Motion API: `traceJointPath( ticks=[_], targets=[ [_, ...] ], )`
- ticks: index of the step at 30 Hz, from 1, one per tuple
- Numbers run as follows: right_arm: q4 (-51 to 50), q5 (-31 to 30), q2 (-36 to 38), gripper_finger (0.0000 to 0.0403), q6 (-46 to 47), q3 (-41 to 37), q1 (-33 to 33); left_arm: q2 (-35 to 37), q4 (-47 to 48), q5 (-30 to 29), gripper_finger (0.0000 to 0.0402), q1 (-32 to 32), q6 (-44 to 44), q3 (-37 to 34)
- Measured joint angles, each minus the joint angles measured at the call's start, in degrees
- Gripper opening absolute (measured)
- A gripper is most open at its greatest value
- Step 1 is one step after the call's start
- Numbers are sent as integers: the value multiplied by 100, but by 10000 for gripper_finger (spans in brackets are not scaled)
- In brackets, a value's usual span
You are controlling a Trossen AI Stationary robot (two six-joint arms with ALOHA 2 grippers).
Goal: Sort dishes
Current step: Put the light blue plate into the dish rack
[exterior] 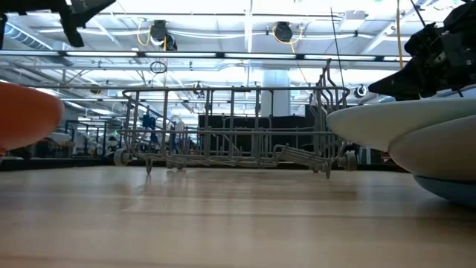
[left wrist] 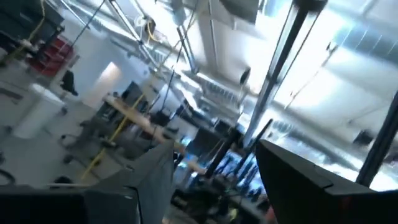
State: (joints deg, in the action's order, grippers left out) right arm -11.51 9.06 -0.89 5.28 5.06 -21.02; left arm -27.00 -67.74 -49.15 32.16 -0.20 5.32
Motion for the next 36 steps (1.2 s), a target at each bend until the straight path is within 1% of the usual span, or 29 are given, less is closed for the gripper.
traceJointPath(
  ticks=[3, 7, 9, 12, 14, 18, 24, 26, 27, 29, 32, 36],
  targets=[
    [0, -2, 2, 4, 0, 0, 0, -2, -78, 575, 228, 2, 209, 0],
    [0, -1, 2, 4, 0, 0, 0, -45, -49, 1650, 228, 7, 118, 15],
    [0, -1, 1, 4, 0, 0, 0, -104, 42, 1817, 228, 7, 220, 121],
    [0, -2, 1, 4, 0, 0, 0, -190, 494, 1827, 228, 7, 247, 371],
    [0, 0, 0, 4, 0, 0, 0, -278, 776, 1633, 228, 9, 239, 550],
    [0, 0, 0, 4, -7, 0, 0, -445, 891, 732, 228, 4, 237, 810],
    [2, 0, 2, 4, -59, 0, 0, -498, 906, -394, 228, 7, 408, 839],
    [2, -2, 1, 4, -59, 0, 0, -498, 1089, -572, 228, 4, 603, 839],
    [1, -2, 1, 4, -59, 0, 0, -501, 1209, -522, 228, 4, 674, 839],
    [2, -1, 1, 4, -59, 0, 0, -522, 1457, -129, 228, 1, 690, 839],
    [2, -2, 0, 4, -59, 0, 0, -569, 1625, 88, 228, -3, 723, 839],
    [2, -2, 0, 4, -59, 0, 0, -618, 1661, 925, 228, -64, 570, 857]
  ],
)
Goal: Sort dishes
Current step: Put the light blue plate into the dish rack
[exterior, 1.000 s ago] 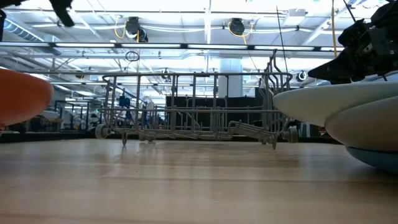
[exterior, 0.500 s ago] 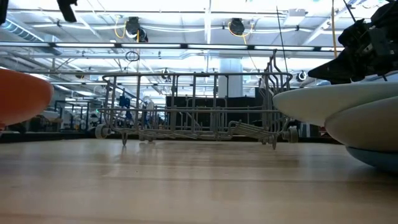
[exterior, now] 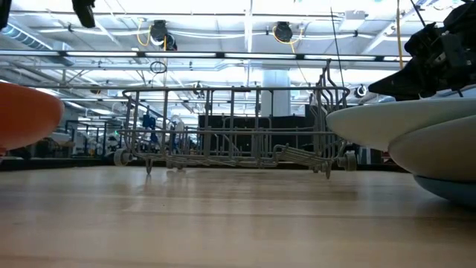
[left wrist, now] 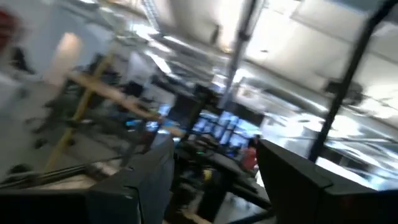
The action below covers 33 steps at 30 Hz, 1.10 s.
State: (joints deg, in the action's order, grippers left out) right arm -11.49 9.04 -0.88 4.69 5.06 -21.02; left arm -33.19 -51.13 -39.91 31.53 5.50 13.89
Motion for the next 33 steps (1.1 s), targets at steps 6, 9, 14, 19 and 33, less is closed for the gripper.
traceJointPath(
  ticks=[6, 9, 14, 19, 33],
  targets=[
    [2, 0, 2, 4, -2, 0, 0, -166, 1296, 544, 228, -133, 15, 522],
    [4, 0, 1, 4, -2, 0, 0, -306, 2368, 788, 228, -152, 137, 911],
    [2, 0, 1, 4, -102, 0, 0, -866, 3685, 874, 228, -150, -96, 1564],
    [2, 0, 1, 4, -219, 0, 0, -1744, 4173, 901, 228, -150, -874, 2148],
    [4, -2, 1, 4, -262, 0, 0, -4769, 4315, 1341, 228, -190, -2320, 3677]
  ],
)
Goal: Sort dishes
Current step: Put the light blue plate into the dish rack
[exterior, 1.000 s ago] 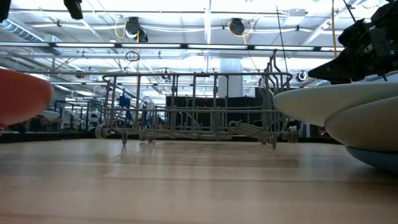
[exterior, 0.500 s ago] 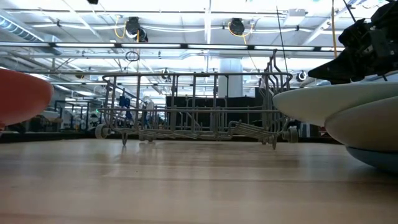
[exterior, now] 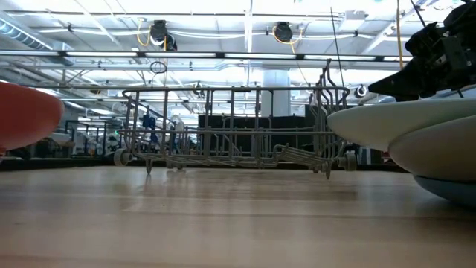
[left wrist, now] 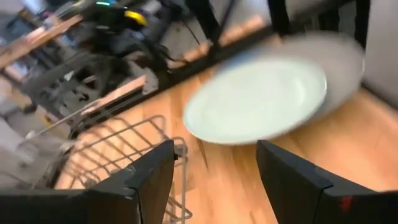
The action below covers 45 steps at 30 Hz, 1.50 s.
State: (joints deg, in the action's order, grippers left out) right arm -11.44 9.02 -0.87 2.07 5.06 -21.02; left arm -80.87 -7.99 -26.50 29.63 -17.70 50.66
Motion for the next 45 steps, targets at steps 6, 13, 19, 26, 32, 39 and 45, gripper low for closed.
traceJointPath(
  ticks=[6, 13, 19, 26, 32, 39, 45],
  targets=[
    [2, 0, -2, 4, -20, 0, 0, -1360, 13, 48, 228, 1, -1567, 679],
    [2, 0, 0, 4, 13, 1, 0, -2431, -12, -26, 228, 0, -2855, 1554],
    [0, 0, -2, 4, 22, 0, 0, -3317, 0, -56, 228, -47, -3920, 2008],
    [-2, 2, -2, 4, 24, 0, 0, -3886, -439, -124, 228, -148, -4691, 2281],
    [0, 2, 0, 4, 24, 0, 0, -4081, -933, -39, 205, -253, -4923, 2289],
    [-6, 2, -1, 4, 24, 0, 0, -4338, -1144, 203, 162, -408, -4882, 2281],
    [-5, 2, 0, 4, 24, 0, 0, -4422, -1682, -53, 125, -402, -4919, 2283]
  ],
)
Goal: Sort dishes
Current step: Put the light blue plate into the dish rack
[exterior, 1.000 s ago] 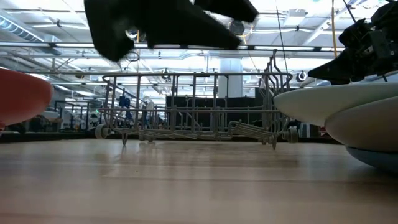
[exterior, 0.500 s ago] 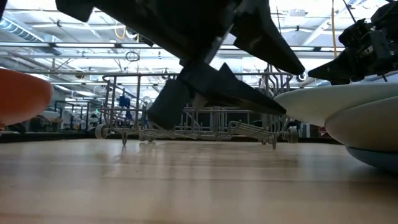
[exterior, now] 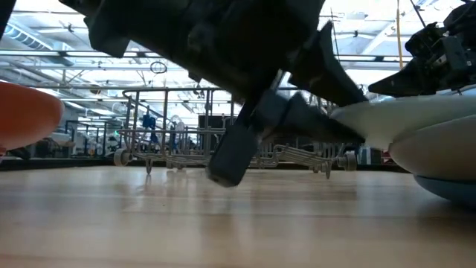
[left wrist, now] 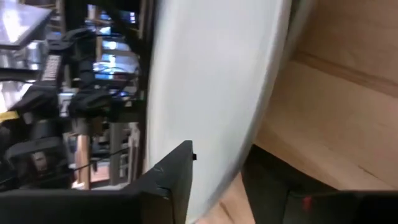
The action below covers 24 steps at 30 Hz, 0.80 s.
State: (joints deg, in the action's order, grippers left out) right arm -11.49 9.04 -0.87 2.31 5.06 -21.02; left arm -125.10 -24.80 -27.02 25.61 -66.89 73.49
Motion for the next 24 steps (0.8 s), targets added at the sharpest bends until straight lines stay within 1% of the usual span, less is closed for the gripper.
traceJointPath(
  ticks=[6, 10, 21, 24],
  targets=[
    [-1, 0, -1, 4, 1, 0, 0, 13, -140, -334, 57, -4, -9, -2],
    [-2, 0, -2, 4, -2, 0, 0, 19, -160, -421, 13, -2, 63, -6],
    [-2, 0, -1, 4, -22, 0, 0, 75, -282, -756, 9, 11, -102, 0],
    [-1, 0, -1, 4, -22, 0, 0, 183, -318, -770, 9, 42, -71, 154]
  ],
)
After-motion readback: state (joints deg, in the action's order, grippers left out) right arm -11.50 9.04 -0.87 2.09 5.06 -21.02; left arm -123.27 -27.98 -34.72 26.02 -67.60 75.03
